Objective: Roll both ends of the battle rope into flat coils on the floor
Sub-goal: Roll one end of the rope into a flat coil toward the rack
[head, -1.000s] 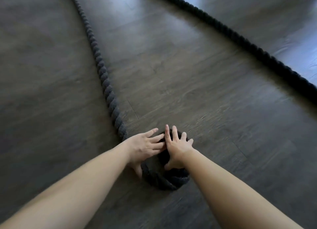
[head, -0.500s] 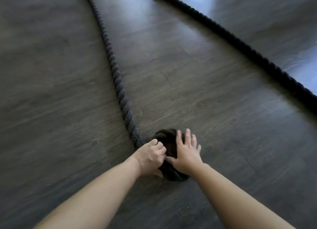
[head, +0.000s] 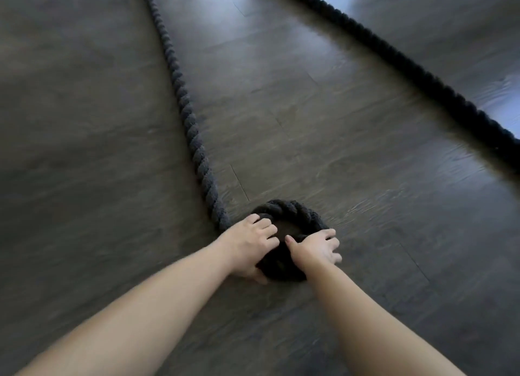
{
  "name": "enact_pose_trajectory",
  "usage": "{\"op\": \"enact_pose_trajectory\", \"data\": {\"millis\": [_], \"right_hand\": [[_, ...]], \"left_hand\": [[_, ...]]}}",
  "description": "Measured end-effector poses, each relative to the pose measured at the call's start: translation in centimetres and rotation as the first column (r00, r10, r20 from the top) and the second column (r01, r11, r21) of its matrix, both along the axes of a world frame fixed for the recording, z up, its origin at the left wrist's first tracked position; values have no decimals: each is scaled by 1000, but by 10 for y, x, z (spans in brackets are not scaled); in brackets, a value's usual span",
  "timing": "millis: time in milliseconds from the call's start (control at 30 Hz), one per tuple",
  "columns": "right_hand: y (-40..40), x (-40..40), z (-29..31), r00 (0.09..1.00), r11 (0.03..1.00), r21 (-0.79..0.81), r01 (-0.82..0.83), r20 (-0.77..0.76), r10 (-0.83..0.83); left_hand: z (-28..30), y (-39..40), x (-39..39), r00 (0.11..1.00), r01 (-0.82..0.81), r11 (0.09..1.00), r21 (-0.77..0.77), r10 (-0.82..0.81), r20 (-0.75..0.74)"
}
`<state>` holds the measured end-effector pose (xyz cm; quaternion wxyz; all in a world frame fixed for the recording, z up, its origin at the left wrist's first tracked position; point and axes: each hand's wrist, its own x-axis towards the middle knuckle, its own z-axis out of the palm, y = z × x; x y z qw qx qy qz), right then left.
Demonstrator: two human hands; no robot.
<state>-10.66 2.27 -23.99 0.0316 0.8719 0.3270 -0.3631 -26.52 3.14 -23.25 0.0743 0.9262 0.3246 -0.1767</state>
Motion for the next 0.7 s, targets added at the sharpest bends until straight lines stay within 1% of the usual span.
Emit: {"op": "enact_pose_trajectory", "data": {"millis": [67, 100, 167, 200, 267, 367, 433, 533, 600, 700], "right_hand": [[2, 2, -1, 999, 999, 3, -48, -1, 48], [4, 2, -1, 997, 997, 5, -72, -3, 72], [8, 3, 0, 994, 994, 5, -113, -3, 113], [10, 4, 0, 991, 991, 4, -134, 0, 134], [13, 5, 0, 984, 984, 2, -176, 15, 176], [20, 7, 0, 970, 970, 16, -241, 30, 240], [28, 7, 2, 956, 956, 16, -292, 28, 291], [40, 4, 3, 925, 925, 17, -379, 48, 377], [49, 0, 3, 900, 901, 35, -432, 78, 428], [59, -13, 5, 863, 864, 82, -497, 149, 482]], "left_hand": [[16, 26, -20, 984, 93, 985, -143, -113, -139], [19, 36, -28, 967, 131, 977, -169, -164, -195], [18, 45, -37, 943, 181, 971, -159, -217, -253], [15, 45, -38, 942, 191, 972, -139, -221, -252], [10, 43, -38, 958, 177, 979, -97, -194, -209], [2, 36, -40, 984, 81, 995, -53, -89, -154], [-7, 32, -47, 995, 68, 997, 44, -65, -74], [-25, 25, -55, 996, 68, 973, 218, -80, 48], [-32, 20, -54, 994, 3, 957, 290, -33, 102], [-37, 12, -45, 988, -133, 940, 314, 102, 113]]}}
